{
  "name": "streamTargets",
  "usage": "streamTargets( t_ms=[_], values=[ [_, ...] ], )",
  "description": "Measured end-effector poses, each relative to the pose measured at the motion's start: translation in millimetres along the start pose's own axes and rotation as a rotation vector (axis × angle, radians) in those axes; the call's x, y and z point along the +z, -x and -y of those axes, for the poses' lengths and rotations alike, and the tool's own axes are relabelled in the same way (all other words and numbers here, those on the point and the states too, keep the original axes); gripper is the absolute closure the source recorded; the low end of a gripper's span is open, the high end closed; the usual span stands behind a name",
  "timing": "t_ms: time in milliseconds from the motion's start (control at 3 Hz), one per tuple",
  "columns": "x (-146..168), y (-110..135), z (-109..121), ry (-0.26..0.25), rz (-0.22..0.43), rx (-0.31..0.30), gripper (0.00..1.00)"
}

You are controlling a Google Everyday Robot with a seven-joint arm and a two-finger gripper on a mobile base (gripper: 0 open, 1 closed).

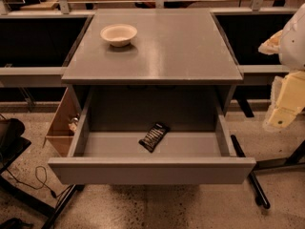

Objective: Pick rxbar chocolate from top drawer and place on counter

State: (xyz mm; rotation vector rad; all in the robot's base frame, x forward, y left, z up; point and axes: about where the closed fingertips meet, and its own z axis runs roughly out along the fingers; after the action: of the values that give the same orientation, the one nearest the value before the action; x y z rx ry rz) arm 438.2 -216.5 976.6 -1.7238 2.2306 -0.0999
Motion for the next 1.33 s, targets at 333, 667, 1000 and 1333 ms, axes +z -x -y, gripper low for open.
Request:
streamTargets(
  t_ms=[333,667,1000,1333],
  values=[
    [0,0,0,0.0,0.0,0.0,0.0],
    [19,15,0,-0.016,0.022,-0.038,0.0],
    [80,80,-4,-0.088,0.057,-0.218,0.0],
    [118,144,5,-0.155,0.1,-0.372,0.0]
  ],
)
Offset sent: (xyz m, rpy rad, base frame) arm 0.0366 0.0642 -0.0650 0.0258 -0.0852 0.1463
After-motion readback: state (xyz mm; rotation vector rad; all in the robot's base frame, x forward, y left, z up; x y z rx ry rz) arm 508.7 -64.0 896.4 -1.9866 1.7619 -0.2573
